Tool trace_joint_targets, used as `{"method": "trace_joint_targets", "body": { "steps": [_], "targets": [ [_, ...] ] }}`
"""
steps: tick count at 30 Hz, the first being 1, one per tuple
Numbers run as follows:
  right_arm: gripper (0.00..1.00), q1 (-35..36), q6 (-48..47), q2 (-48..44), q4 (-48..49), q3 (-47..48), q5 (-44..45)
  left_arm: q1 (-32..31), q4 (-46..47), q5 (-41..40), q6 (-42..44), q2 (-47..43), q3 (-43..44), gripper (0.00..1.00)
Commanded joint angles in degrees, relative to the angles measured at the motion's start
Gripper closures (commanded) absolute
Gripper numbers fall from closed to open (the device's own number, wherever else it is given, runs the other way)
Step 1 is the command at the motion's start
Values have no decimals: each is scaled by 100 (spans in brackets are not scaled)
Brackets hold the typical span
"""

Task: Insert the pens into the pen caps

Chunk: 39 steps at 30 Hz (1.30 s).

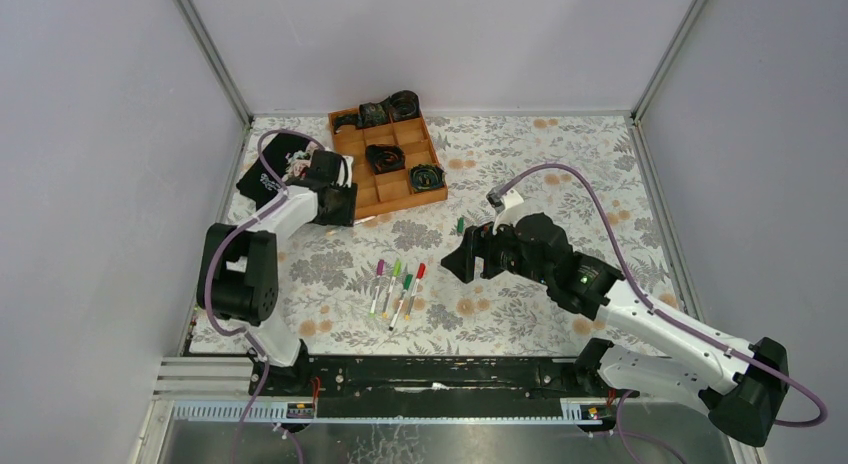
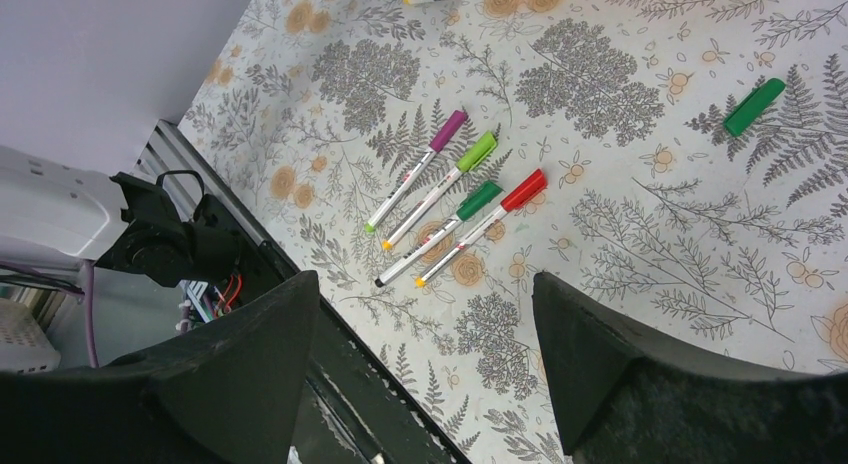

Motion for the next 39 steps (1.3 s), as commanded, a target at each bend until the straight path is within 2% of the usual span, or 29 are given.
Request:
{"method": "trace_joint_targets", "body": {
  "steps": [1, 11, 21, 27, 31, 34, 39],
  "targets": [
    [17, -52, -24, -125, 370, -38, -105, 64, 228, 39, 408, 347, 229, 59],
    [17, -50, 27, -57, 486, -130, -191, 73, 478, 226, 514, 828, 258, 61],
    [17, -63, 20, -121, 478, -152, -142, -108, 334, 238, 491, 844, -60, 74],
    [16, -65, 10, -123, 504, -166, -179, -349, 704, -116, 598, 505, -169, 71],
    [17, -67, 16, -81, 514, -192, -242, -289, 1071, -313, 686, 159, -262, 64],
    [17, -68, 35, -69, 530, -184, -277, -146, 1278, -231, 726, 32, -359, 60],
    [17, -73, 55, 3, 588, -160, -360, 71, 1245, 227, 763, 185, -220, 59]
  ]
}}
